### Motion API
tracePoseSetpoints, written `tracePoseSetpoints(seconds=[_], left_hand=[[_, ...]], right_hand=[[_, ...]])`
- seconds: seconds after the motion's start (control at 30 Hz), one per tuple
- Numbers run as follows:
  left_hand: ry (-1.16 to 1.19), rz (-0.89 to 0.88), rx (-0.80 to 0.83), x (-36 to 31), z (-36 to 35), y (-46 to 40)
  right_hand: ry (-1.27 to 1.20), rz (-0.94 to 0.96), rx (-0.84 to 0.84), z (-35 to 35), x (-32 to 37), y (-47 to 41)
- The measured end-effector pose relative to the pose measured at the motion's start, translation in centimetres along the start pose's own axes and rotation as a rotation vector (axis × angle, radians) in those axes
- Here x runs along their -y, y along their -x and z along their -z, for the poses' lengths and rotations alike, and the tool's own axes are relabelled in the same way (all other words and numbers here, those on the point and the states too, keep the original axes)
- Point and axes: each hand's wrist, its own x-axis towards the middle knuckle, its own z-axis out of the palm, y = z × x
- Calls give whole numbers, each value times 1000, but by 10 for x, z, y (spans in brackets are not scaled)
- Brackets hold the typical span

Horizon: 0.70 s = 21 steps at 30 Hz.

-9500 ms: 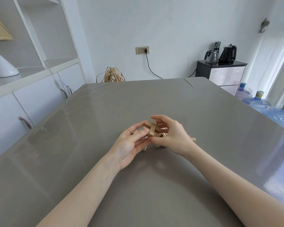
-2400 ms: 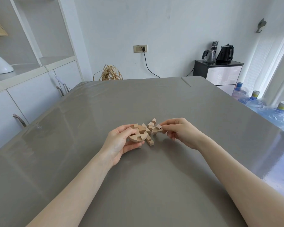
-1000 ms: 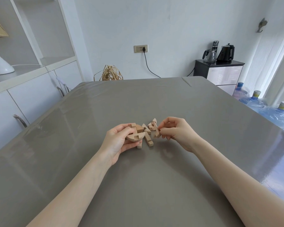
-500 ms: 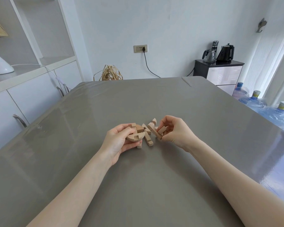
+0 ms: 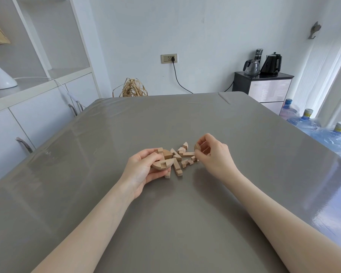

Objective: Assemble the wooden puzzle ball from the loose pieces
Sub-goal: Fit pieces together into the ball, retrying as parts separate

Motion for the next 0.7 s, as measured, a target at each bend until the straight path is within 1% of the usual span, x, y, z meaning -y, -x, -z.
tracePoseSetpoints(seconds=[0.13, 0.23, 0.33, 0.53, 0.7], left_hand=[[13, -2, -4, -1, 0, 0], [53, 5, -20, -3, 1, 1], [86, -2, -39, -6, 2, 1], [126, -36, -96, -11, 8, -3], [137, -61, -111, -14, 11, -3]], right_hand=[[95, -50, 34, 1, -4, -2], [208, -49, 80, 0, -8, -1], [232, -39, 84, 1, -8, 0], [271, 41, 31, -2, -6, 0], [290, 151, 52, -7, -1, 2]])
